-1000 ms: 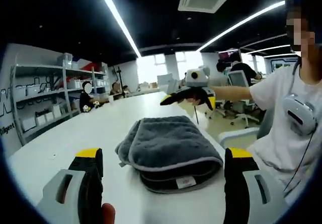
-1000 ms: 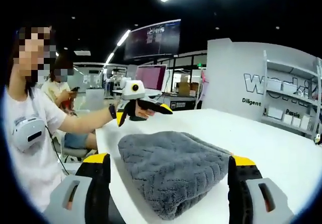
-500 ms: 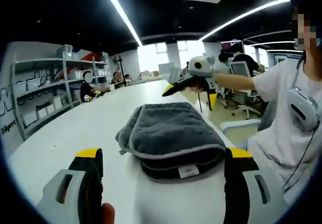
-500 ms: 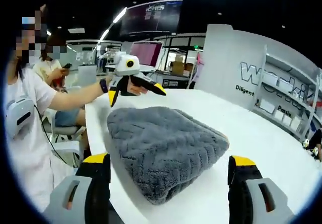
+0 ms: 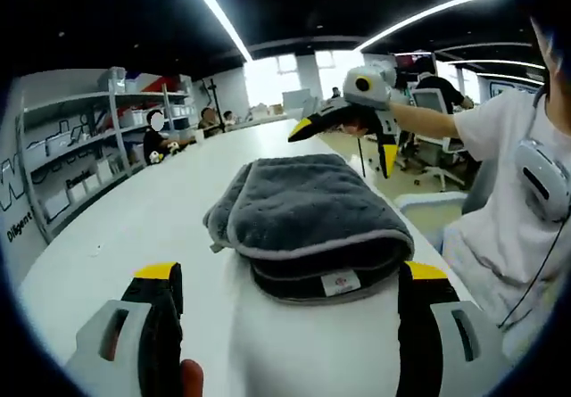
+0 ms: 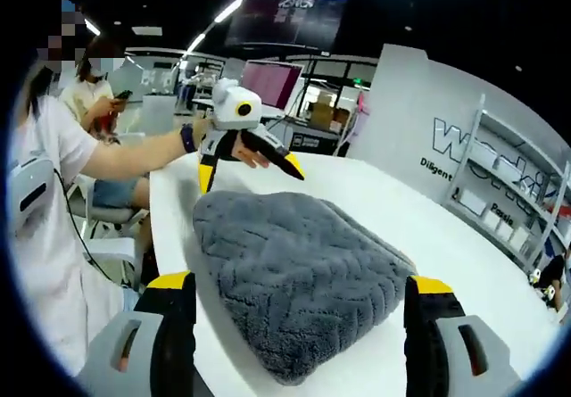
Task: Fold the towel on the table until its edges align and the towel forms a compact rectangular stack.
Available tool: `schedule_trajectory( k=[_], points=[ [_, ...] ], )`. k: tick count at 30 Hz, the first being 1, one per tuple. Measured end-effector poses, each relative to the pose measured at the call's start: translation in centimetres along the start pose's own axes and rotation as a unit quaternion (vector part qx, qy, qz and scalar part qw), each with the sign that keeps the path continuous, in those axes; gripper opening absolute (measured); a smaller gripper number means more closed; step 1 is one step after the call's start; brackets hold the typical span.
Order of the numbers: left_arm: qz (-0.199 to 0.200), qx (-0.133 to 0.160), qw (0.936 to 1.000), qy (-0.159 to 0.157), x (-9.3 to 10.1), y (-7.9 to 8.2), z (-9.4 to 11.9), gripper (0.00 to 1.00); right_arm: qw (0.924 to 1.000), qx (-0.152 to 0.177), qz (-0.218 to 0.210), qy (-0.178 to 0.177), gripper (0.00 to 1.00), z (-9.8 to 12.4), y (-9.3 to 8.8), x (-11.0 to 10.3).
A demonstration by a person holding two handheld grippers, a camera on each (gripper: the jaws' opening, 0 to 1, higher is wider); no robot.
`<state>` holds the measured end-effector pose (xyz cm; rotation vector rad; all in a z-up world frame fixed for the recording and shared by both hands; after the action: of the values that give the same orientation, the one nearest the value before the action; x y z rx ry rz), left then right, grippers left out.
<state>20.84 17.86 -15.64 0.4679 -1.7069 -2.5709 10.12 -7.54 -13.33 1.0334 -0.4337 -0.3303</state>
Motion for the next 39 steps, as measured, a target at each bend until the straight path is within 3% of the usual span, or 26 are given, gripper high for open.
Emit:
schedule_trajectory(
  k=[10,18,19,23,33,39],
  points=[
    [-0.003,-0.007,1.0,0.001,0.1,-0.1,0.0,0.99,0.9986,0.004,-0.036,0.038,0.98,-4.0,0.9,-1.2],
    [-0.004,-0.005,1.0,0.002,0.1,0.0,0.1,0.99,0.9961,-0.085,0.013,0.023,0.98,-7.6,-2.1,-0.8],
    [-0.004,-0.005,1.0,0.001,0.1,0.0,0.1,0.99,0.9982,-0.054,-0.014,0.024,0.97,-7.8,-2.0,-0.6],
    [-0.004,-0.004,1.0,0.003,0.1,0.0,0.1,0.99,0.9973,-0.039,-0.059,0.018,0.95,-8.2,-1.5,0.7],
    [-0.003,-0.006,1.0,0.005,0.1,-0.1,0.1,0.99,0.9974,-0.049,-0.052,0.005,0.95,-10.7,-1.3,3.4],
    [-0.003,-0.007,1.0,0.006,0.5,-0.2,0.2,0.99,0.9968,-0.052,-0.06,0.007,0.95,-12.1,-1.3,6.6]
  ],
)
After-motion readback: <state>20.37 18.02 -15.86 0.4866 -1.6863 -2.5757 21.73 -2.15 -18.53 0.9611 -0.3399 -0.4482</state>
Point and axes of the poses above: the point that each gripper's makers call its tool centre point, and the gripper's own axes: z roughly backward along the fingers, x roughly to its right, y roughly out of its top, the point moved 8 cm from there along z, roughly backward along the fingers, and after that the axes turned 11 degrees about y, right-handed, at the moved point
